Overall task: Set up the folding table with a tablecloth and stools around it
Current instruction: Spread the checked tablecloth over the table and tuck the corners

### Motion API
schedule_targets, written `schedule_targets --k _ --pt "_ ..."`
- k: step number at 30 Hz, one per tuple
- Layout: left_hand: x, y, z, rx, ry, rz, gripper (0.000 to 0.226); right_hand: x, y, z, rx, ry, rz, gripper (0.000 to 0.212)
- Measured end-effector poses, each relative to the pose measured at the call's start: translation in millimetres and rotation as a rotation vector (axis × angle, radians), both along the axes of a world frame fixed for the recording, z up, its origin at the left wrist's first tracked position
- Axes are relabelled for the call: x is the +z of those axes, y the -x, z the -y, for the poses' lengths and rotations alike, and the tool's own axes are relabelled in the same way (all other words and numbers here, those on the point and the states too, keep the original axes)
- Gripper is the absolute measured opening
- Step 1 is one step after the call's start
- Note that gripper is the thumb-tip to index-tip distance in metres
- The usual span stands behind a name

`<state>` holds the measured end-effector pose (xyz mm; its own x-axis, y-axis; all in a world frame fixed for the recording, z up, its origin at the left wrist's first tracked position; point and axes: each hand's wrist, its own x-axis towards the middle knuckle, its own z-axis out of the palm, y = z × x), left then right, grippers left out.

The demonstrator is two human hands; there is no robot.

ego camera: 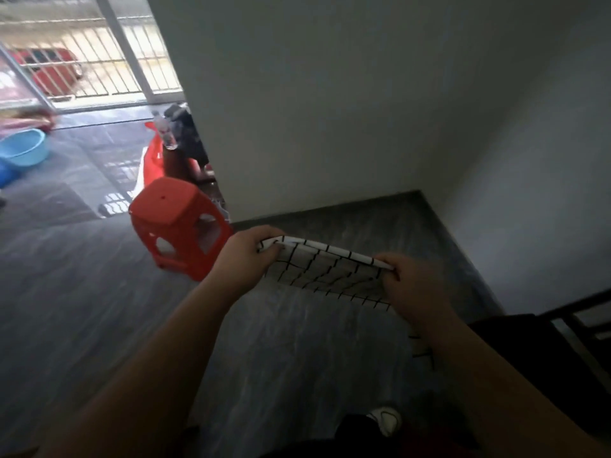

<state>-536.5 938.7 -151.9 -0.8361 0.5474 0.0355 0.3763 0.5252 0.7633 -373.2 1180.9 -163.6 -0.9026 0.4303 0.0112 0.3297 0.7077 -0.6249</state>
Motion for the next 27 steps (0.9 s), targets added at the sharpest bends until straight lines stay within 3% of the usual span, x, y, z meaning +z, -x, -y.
schedule_targets --k 14,27 --pt "27 -76 287 0.366 -0.021 0.057 0.013 27 33 247 0.323 0.134 0.033 0.033" --pt "31 -293 435 1.136 0.061 0.116 0.014 18 20 428 1.032 0.084 0.109 0.034"
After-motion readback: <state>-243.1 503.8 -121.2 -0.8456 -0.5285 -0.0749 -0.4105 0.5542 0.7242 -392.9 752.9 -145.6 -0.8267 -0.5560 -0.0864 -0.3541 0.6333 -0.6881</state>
